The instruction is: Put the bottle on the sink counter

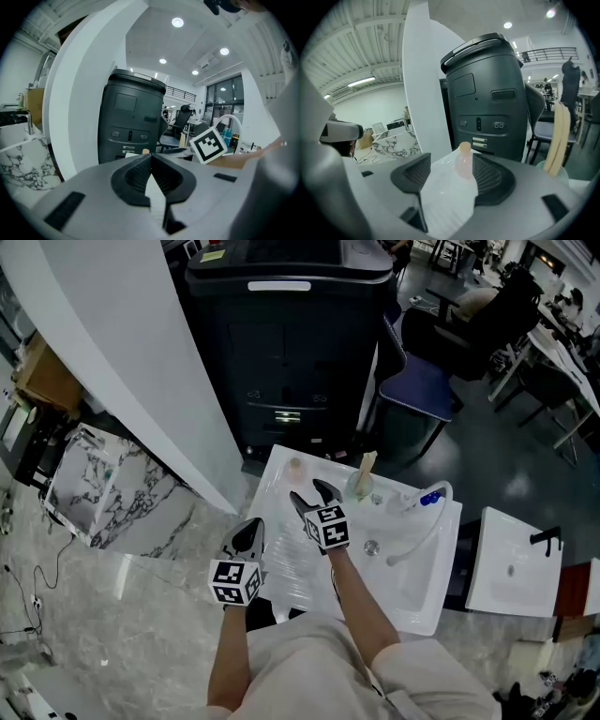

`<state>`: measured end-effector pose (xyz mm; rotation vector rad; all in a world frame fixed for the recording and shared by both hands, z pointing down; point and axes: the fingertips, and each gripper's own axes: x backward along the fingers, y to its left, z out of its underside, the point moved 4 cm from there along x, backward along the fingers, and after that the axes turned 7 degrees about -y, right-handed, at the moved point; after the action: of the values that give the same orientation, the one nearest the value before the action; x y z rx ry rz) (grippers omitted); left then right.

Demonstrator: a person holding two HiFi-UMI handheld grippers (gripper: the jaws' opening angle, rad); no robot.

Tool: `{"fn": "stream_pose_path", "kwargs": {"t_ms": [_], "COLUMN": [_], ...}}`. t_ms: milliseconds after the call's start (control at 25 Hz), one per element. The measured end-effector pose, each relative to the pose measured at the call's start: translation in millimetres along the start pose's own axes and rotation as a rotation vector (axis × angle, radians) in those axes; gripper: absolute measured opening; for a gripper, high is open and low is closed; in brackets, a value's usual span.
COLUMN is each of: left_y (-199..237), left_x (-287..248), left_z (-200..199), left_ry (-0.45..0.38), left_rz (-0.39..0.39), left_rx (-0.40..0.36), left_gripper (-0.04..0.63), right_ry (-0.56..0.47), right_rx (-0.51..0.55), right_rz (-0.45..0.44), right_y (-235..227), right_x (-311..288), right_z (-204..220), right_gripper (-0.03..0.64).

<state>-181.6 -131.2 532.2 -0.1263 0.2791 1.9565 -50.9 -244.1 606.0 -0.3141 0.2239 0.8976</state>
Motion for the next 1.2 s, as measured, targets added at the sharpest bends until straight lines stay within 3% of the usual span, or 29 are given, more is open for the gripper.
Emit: {"fn": "stream_pose_path", "kwargs": {"t_ms": [240,880,1200], "left_y": [-4.7,-12.8,-25.0], "left_x": [2.6,10.5,8.7], "left_z": [1.4,10.6,19.4], "left_ry": [-0.009,0.014,0.035], "left_rz": [-0.018,-0.024,-0.004], "left_rx": [0.006,0.008,-0.003], "left_gripper": [0.006,0.006,0.006], "right_ry": [-0.015,-0.009,-0.019], "right_rx": [-0.051,-0.049,-0.046], "right_rz": [-0.004,-0.027,-0.009], "right_y": [11.6,53.1,48.0], "right_x": [22.9,62.4,75.7], "right_z": [9.7,51.4,56.5], "right_gripper": [0.267,0.267,0.266]}}
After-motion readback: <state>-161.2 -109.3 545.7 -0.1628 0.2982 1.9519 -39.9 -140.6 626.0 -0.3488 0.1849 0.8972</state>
